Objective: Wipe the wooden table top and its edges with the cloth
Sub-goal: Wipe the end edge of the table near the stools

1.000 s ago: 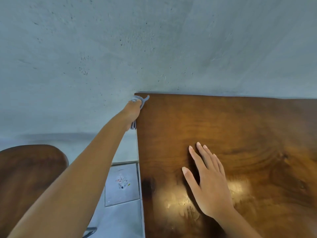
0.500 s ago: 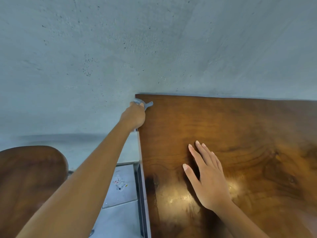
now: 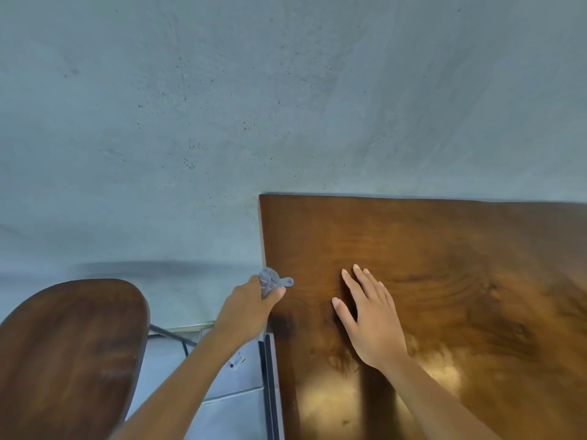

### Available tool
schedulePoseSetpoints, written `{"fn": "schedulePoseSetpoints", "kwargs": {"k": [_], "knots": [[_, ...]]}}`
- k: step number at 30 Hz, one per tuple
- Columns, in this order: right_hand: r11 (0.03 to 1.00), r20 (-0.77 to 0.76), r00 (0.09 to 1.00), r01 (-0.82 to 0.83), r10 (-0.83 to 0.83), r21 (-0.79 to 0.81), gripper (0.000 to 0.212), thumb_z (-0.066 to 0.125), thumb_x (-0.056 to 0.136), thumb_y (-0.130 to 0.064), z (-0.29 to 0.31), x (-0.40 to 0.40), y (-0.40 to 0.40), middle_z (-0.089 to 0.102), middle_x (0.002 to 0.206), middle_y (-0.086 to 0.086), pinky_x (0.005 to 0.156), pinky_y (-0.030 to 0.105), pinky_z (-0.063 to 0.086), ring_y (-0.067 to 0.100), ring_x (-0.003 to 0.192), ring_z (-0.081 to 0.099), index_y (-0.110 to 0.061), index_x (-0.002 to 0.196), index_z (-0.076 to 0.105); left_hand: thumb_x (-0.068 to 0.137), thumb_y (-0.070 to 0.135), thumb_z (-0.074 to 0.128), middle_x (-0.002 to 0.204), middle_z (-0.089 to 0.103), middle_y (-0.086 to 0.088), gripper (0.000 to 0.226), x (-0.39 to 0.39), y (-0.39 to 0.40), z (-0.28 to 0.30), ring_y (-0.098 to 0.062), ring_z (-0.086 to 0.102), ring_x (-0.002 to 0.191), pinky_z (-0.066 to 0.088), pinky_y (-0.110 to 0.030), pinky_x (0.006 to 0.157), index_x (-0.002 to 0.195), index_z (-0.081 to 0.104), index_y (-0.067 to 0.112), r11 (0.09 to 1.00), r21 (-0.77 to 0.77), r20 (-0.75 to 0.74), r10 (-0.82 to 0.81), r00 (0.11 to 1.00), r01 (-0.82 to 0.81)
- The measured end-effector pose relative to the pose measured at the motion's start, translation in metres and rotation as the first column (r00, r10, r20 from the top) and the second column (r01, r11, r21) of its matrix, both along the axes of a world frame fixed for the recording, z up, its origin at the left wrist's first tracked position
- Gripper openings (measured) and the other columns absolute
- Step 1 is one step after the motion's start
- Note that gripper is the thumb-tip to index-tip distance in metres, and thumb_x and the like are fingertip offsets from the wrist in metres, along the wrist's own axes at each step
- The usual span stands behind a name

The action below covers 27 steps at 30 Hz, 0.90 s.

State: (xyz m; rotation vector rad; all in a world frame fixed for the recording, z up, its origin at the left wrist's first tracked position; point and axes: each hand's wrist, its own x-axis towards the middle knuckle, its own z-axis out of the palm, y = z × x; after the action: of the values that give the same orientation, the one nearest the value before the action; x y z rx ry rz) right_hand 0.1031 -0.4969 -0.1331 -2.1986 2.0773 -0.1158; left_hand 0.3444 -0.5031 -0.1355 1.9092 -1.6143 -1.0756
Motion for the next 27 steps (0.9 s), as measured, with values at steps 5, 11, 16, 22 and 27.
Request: {"fn": "schedulePoseSetpoints", "kwargs": {"k": [5, 11, 16, 22, 27], "knots": [[1.0, -0.009, 1.0, -0.022, 0.022, 0.014, 0.088, -0.005, 0.087, -0.08, 0.0, -0.005, 0.0, 0.005, 0.17, -0.012, 0.128, 0.038, 0.002, 0.011, 0.157, -0.002, -0.04, 0.161, 0.017, 0.103, 0.043, 0.051, 0.083, 0.069, 0.001, 0.024, 0.017, 0.009, 0.027, -0.013, 0.063, 0.072, 0.047, -0.026, 0.064, 0.09, 0.065, 0.027, 0.993, -0.067, 0.079, 0.1, 0.992, -0.095], [0.999, -0.009, 0.999, -0.035, 0.035, 0.017, 0.094, -0.013, 0.082, -0.079, 0.002, -0.005, -0.002, 0.005, 0.171, -0.009, 0.128, 0.039, 0.001, 0.015, 0.158, 0.0, -0.039, 0.162, 0.015, 0.102, 0.038, 0.059, 0.091, 0.078, -0.001, 0.019, 0.035, 0.006, 0.081, -0.02, 0.076, 0.084, 0.061, -0.04, 0.084, 0.105, 0.071, 0.023, 0.983, -0.031, -0.432, 0.149, 0.889, -0.179], [0.999, -0.007, 0.999, -0.047, 0.047, -0.004, 0.092, -0.012, 0.084, -0.077, 0.001, -0.007, -0.001, 0.006, 0.171, -0.007, 0.125, 0.038, -0.004, 0.017, 0.158, 0.0, -0.038, 0.162, 0.017, 0.102, 0.029, 0.061, 0.111, 0.075, -0.013, 0.033, 0.032, -0.02, 0.102, -0.029, 0.072, 0.105, 0.056, -0.046, 0.097, 0.122, 0.065, 0.003, 0.974, 0.085, -0.662, 0.214, 0.719, -0.211], [0.998, -0.007, 0.998, -0.06, 0.06, -0.012, 0.088, -0.011, 0.085, -0.076, 0.0, -0.008, -0.002, 0.002, 0.171, -0.009, 0.124, 0.036, -0.008, 0.015, 0.157, -0.003, -0.039, 0.162, 0.013, 0.084, 0.007, 0.081, 0.115, 0.074, -0.016, 0.041, -0.001, -0.069, 0.109, -0.033, 0.074, 0.103, 0.058, -0.051, 0.095, 0.121, 0.065, 0.009, 0.968, 0.193, -0.696, 0.25, 0.673, -0.159], [0.997, 0.043, 0.997, -0.055, 0.057, -0.046, 0.09, -0.01, 0.087, -0.079, -0.002, -0.009, -0.002, 0.01, 0.17, -0.009, 0.125, 0.037, -0.004, 0.014, 0.157, 0.002, -0.038, 0.161, 0.022, 0.095, 0.001, 0.067, 0.119, 0.069, -0.018, 0.036, -0.026, -0.13, 0.1, -0.031, 0.071, 0.103, 0.061, -0.042, 0.081, 0.129, 0.058, 0.004, 0.95, 0.271, -0.749, 0.31, 0.586, -0.156]]}}
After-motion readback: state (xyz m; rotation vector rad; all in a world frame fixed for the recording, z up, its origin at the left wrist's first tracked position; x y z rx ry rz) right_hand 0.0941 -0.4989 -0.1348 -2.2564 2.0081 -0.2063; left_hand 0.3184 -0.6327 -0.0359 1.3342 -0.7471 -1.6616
